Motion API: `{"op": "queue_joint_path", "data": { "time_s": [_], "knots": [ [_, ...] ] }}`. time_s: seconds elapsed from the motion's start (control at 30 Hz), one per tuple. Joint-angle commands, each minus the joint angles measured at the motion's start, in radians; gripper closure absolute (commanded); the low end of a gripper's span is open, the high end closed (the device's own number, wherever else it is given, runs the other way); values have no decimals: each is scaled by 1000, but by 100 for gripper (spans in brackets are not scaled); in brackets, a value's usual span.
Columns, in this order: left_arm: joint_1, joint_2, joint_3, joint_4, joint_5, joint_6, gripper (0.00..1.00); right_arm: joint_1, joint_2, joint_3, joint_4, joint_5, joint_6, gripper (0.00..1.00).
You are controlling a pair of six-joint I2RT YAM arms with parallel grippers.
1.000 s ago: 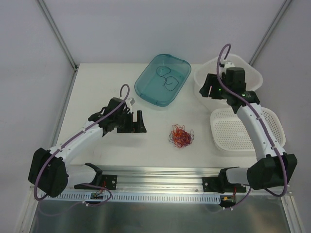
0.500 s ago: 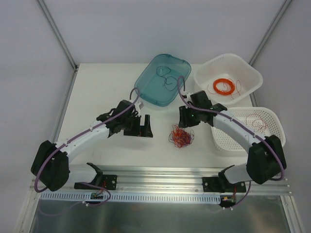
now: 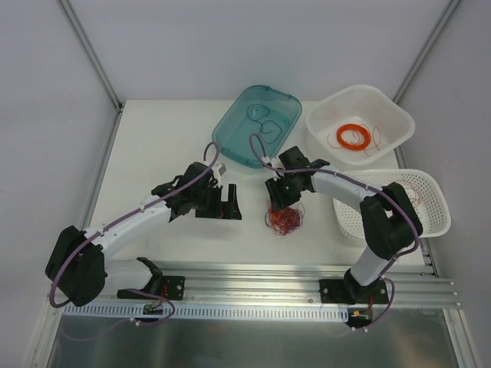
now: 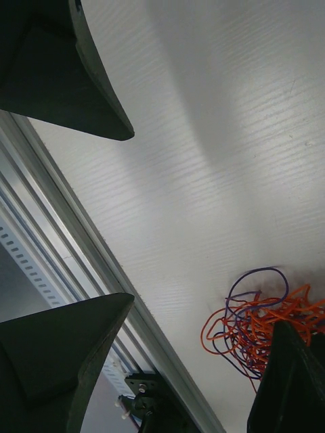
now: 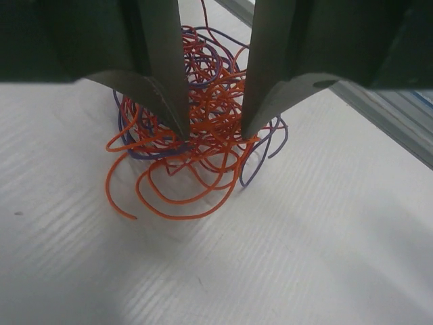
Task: Untangle the cables
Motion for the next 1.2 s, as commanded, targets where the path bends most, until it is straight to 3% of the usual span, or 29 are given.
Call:
{"op": "queue_joint_path", "data": {
  "time_s": [0.0,0.13,0.23,0.57,0.73,0.97,1.17],
  "knots": [
    [-13,-33,-9,11,-17,-18,3,23,19,55,-20,-38,-44,61],
    [-13,-32,-4,11,-23,-20,3,32,-7,84,-26,-35,-25,93],
    [-14,-24,6,11,-21,-15,3,35,-39,117,-31,-32,4,99],
    [-20,-52,43,51,-44,35,3,61,-220,334,-93,-27,209,99],
    [-20,-94,23,129,-74,54,4,86,-252,318,-46,-12,335,99],
    [-22,-171,-69,357,-117,28,7,136,-243,253,73,-27,458,99],
    [-24,-121,-90,468,-43,35,8,172,-211,235,119,8,513,99]
  ]
}}
